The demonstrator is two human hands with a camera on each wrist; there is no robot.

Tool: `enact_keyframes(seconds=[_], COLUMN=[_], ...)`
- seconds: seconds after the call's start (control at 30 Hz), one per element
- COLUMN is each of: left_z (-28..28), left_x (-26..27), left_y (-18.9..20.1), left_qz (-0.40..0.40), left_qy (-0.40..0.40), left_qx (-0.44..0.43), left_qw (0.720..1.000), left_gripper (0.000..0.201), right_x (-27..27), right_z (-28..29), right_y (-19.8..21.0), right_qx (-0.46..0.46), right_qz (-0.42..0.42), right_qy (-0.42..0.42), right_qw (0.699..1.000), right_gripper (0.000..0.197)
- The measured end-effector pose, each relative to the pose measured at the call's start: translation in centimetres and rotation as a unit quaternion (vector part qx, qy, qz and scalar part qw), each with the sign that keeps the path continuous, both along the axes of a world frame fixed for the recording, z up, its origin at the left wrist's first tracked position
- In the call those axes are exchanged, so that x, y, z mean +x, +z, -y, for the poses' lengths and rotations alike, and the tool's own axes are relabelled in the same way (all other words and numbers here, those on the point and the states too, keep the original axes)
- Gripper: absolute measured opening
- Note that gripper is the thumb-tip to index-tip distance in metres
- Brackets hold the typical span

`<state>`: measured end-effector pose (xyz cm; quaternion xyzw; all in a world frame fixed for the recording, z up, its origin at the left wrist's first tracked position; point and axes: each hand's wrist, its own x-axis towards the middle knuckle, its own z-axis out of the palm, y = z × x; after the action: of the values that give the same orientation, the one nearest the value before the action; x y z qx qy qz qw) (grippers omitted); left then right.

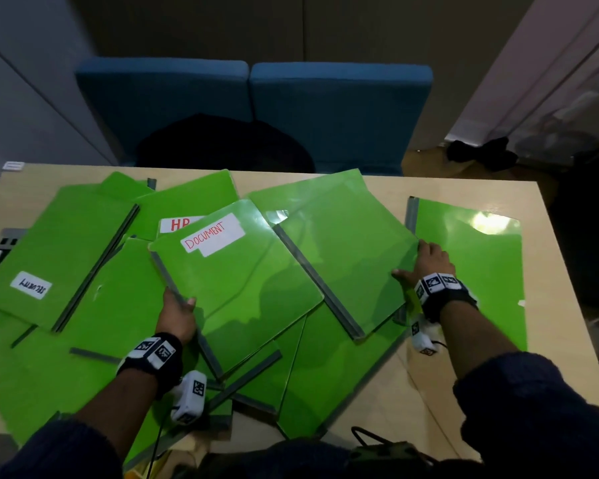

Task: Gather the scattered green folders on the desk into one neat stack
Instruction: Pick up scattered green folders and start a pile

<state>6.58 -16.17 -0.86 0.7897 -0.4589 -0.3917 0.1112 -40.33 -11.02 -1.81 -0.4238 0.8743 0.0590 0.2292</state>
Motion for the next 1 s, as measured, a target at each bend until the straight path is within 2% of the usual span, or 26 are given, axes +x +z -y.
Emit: enact_keyframes(seconds=[0.07,0.1,0.2,0.27,0.33,0.43,0.6,0.67,0.83,0.9,0.97,1.0], left_z=[-0.1,-0.2,-0.2,0.0,0.0,-0.1,-0.1,-0.1,-0.1,0.0,-0.1,-0.2], left_x=[0.1,0.1,0.1,-0.1,-0.1,-0.1,-0.3,-0.2,-0.3,-0.1,0.1,0.2], left_y=[-0.1,-0.2,-0.3,-0.2,-0.3,-0.5,-0.3,-0.2,0.2,0.2,0.3,0.3], left_qz=[0.004,0.008,0.016,0.019,0.023,0.024,0.024,0.026,0.016,0.011,0.008,0.006], left_qy=[0.001,0.003,-0.001,-0.002,0.001,0.004,0.001,-0.004,-0.014,-0.018,-0.018,-0.018], left_qx=[0.001,0.002,0.007,0.004,0.003,0.001,-0.003,-0.001,0.001,-0.004,-0.008,-0.01], left_qw=[1.0,1.0,1.0,1.0,1.0,1.0,1.0,1.0,1.0,1.0,1.0,1.0], left_gripper=[0.049,0.05,0.05,0.05,0.051,0.05,0.049,0.049,0.045,0.048,0.046,0.044], right_x=[0.2,0.0,-2.0,-4.3,-6.3,-8.0,-7.3,-6.7,-6.4,-6.1,-5.8,-5.7], right_z=[-0.2,-0.4,-1.7,-3.7,-6.4,-11.0,-15.3,-15.1,-14.0,-14.0,-14.0,-13.9], right_y=[-0.1,0.0,0.7,1.4,1.8,1.5,-0.1,-0.1,-0.5,0.0,1.2,1.5], right_qx=[-0.021,-0.043,-0.14,-0.181,-0.175,-0.13,-0.08,-0.081,-0.074,-0.1,-0.083,-0.071], right_qz=[-0.02,-0.004,0.103,0.088,0.061,0.021,-0.035,-0.021,0.081,0.139,0.188,0.204], right_qy=[-0.018,-0.055,-0.171,-0.201,-0.235,-0.288,-0.33,-0.354,-0.395,-0.403,-0.388,-0.382], right_qw=[0.999,0.998,0.97,0.959,0.954,0.949,0.94,0.932,0.912,0.899,0.899,0.898], right_gripper=[0.095,0.086,0.052,0.045,0.044,0.052,0.086,0.093,0.111,0.094,0.066,0.058])
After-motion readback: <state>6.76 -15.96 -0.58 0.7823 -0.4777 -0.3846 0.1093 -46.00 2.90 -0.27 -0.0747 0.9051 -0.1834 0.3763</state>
